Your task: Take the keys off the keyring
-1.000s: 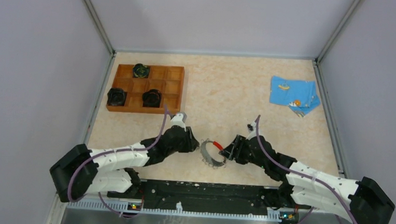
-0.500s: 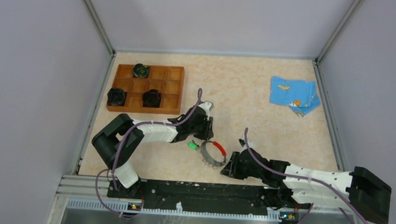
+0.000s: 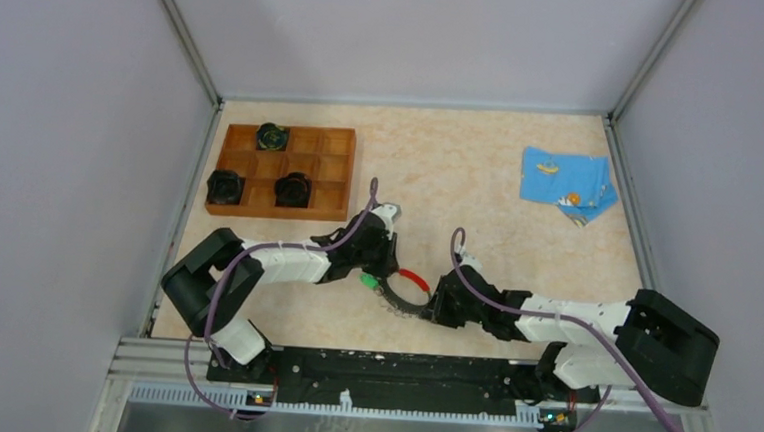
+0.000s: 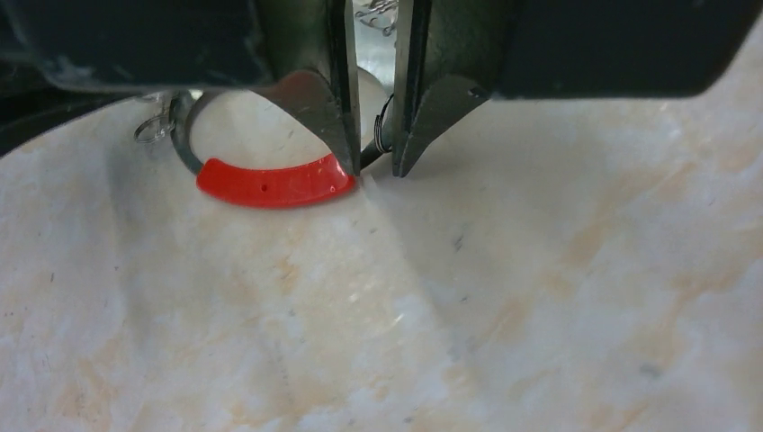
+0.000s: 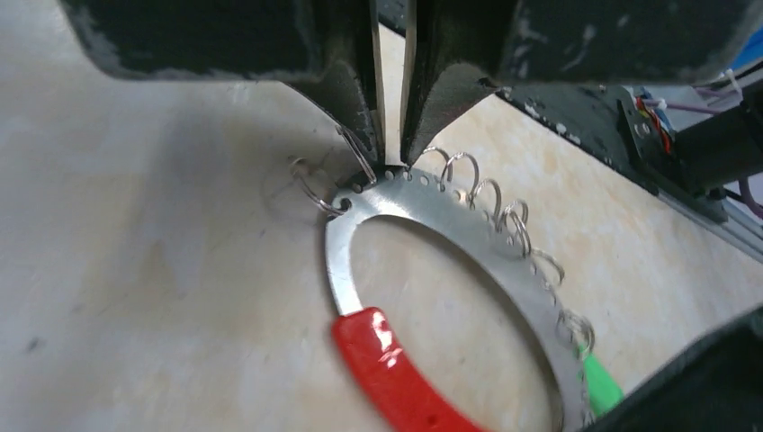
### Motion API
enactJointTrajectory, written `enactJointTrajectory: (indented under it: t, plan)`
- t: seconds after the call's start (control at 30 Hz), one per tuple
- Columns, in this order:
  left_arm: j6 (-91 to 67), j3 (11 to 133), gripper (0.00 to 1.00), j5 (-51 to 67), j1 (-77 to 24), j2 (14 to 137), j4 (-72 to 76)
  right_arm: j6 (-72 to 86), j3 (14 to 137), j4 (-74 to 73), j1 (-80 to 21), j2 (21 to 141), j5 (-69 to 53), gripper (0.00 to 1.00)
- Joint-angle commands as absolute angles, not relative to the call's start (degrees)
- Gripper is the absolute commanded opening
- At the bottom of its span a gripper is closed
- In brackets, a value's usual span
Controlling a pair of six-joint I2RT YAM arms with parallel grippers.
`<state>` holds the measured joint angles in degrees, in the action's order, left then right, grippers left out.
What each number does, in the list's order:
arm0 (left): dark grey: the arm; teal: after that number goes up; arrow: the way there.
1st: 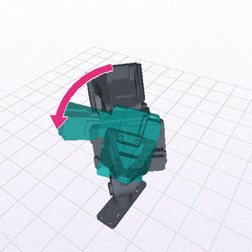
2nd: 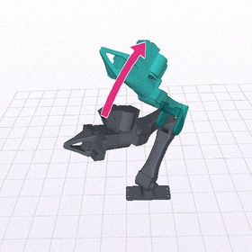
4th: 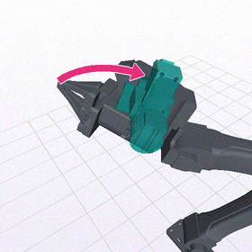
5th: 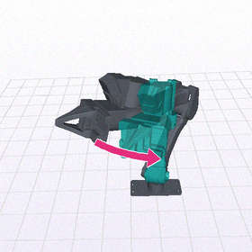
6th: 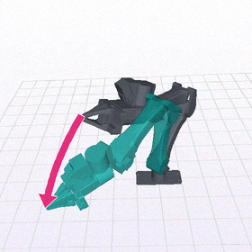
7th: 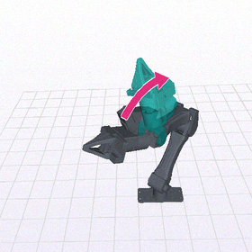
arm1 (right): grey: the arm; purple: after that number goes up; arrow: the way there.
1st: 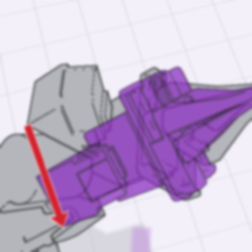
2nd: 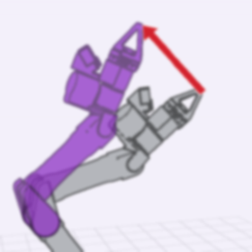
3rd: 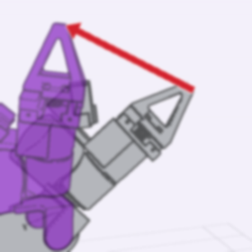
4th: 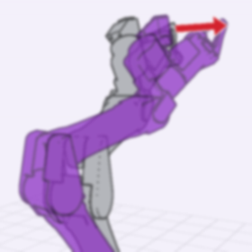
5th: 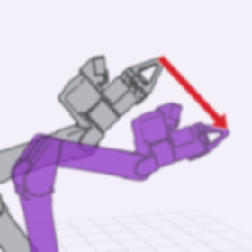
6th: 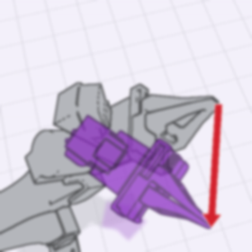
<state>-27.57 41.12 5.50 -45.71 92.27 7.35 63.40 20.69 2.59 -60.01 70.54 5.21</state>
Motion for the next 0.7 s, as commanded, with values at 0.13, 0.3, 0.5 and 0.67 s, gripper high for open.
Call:
enactJointTrajectory:
  t: [0.13,0.3,0.5,0.67]
  plan:
    - [-37.95,29.27,0.23,13.39,-47.45,81.32,5.42,50.37,32.14,4.44,-47.82,80.85,5.96,0.14]
    - [-41.81,26.57,0.25,17.4,-47.89,76.51,7.42,44.69,39.79,3.41,-43.87,84.39,2.7,0.22]
    - [-40.58,27.36,0.33,8.88,-47.45,70.86,2.14,42.96,35.96,-1.25,-43.1,75.93,3.99,0.47]
    - [-42.56,25.81,0.36,7.24,-47.14,69.21,3.17,43.93,28.03,-1.67,-43.19,67.61,1.0,0.54]
